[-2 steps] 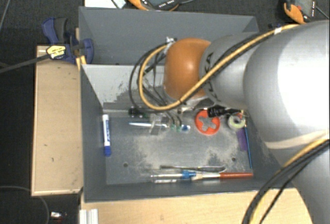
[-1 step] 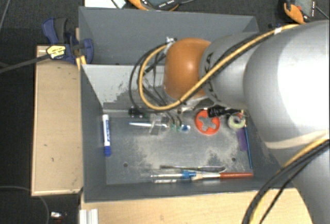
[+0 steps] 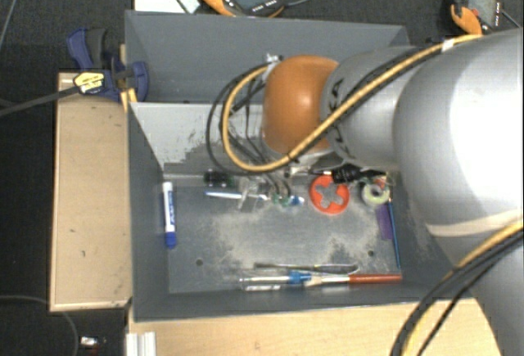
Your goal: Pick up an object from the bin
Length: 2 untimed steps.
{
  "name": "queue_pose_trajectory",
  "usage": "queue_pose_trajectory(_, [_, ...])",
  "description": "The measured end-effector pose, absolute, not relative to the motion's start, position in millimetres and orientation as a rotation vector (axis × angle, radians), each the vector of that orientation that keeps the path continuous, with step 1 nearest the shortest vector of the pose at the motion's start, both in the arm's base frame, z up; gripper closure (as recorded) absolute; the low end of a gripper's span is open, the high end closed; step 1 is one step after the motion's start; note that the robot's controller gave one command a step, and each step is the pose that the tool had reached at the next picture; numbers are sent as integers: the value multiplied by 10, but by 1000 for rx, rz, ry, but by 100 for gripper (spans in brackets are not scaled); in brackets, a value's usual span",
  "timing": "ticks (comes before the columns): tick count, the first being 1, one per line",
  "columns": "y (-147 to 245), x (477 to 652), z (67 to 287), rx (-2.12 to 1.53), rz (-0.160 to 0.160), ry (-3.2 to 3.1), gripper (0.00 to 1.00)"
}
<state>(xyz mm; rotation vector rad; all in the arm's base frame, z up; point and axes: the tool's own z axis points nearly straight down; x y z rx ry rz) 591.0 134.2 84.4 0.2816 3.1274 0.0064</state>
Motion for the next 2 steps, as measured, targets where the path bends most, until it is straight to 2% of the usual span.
queue_pose_trajectory(1, [1343, 5920, 1015, 282, 8, 3124, 100])
queue_pose_trajectory(2, [1340, 5909, 1425, 283, 7, 3129, 100])
